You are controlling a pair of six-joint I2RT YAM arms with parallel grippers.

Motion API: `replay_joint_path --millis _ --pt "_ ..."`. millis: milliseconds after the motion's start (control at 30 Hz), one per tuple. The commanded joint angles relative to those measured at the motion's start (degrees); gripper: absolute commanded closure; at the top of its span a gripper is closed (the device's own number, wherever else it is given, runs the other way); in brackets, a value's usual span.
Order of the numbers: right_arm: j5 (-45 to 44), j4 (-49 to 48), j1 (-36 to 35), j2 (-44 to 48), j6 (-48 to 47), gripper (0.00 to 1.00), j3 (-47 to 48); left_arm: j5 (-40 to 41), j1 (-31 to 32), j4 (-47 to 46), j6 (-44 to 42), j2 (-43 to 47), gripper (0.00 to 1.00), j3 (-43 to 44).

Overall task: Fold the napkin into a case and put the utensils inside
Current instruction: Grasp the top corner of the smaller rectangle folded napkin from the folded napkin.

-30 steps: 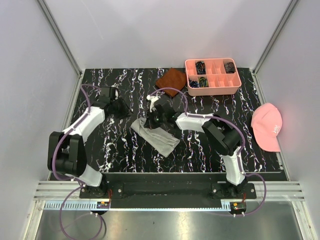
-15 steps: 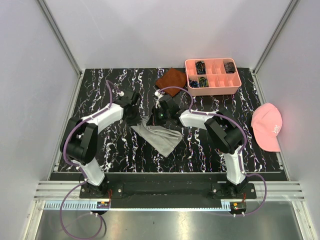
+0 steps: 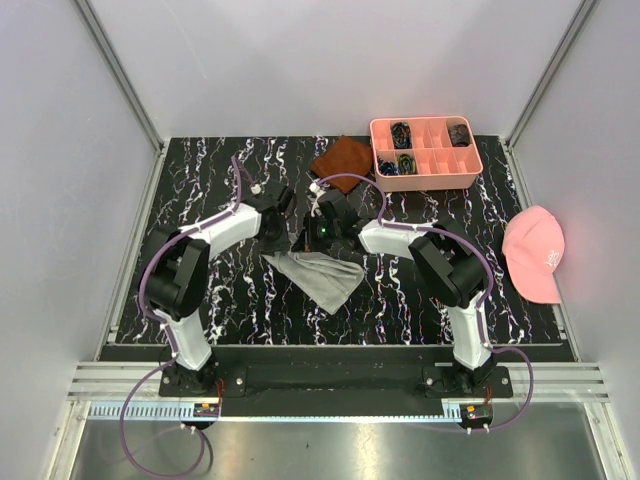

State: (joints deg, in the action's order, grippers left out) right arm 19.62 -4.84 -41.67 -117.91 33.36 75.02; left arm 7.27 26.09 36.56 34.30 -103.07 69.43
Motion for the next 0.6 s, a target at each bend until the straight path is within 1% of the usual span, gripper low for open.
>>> replay_joint_path --millis 0,33,67,133,200,267,333,433,500,567 --pt "1.1 -1.5 -0.2 3.5 0.6 1.00 1.7 3.5 0.5 1.0 -1.1 -1.3 0.68 3.5" --pt "1.0 -1.4 -0.1 3.3 0.6 1.00 1.6 3.5 0.5 1.1 -1.2 -1.6 0.69 3.6" --pt "1.0 -1.4 -0.1 3.4 0.7 1.00 1.6 3.6 0.5 1.0 -1.0 -2.0 0.75 3.7" --pt "0.8 -1.2 -0.2 3.2 0.6 1.00 1.6 3.6 0.5 1.1 -1.1 -2.2 0.82 4.0" --pt "0.4 -0.7 -0.4 2.8 0.2 1.00 2.1 3.6 0.5 1.1 -1.0 -2.1 0.92 4.2" --pt "0.0 0.1 -0.9 2.7 -0.2 1.00 2.6 3.9 0.4 1.0 -0.6 -0.8 0.99 4.1" --pt "-0.5 0.7 -1.0 2.5 -0.4 1.00 3.0 3.5 0.0 -0.2 0.1 1.4 1.00 3.5" --pt "-0.8 1.2 -1.5 1.9 -0.1 1.00 3.9 0.2 -1.2 -4.5 1.0 4.4 1.00 0.0" --pt "-1.5 1.2 -2.1 1.5 1.3 1.00 4.4 -2.4 -2.0 -6.7 1.8 5.7 1.00 -3.1" --pt "-1.6 1.1 -2.6 0.8 3.4 1.00 5.1 -5.1 -3.2 -10.9 3.0 7.6 1.00 -6.9"
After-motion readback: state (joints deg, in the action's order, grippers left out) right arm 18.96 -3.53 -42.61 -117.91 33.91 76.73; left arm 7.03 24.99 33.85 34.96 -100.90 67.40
